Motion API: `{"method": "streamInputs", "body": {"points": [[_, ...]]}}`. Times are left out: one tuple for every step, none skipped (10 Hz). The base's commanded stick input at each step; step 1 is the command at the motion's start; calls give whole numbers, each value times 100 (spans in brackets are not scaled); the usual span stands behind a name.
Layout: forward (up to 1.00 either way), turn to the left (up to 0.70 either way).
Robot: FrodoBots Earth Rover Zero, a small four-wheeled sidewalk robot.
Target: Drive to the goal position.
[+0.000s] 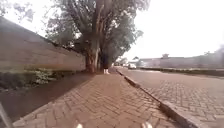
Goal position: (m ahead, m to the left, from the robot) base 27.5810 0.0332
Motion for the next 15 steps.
{"method": "streamInputs", "body": {"points": [[50, 0], [50, 0], [50, 0], [50, 0], [50, 0], [50, 0], [50, 0], [50, 0], [50, 0], [50, 0], [50, 0], [50, 0], [50, 0], [50, 0], [50, 0]]}}
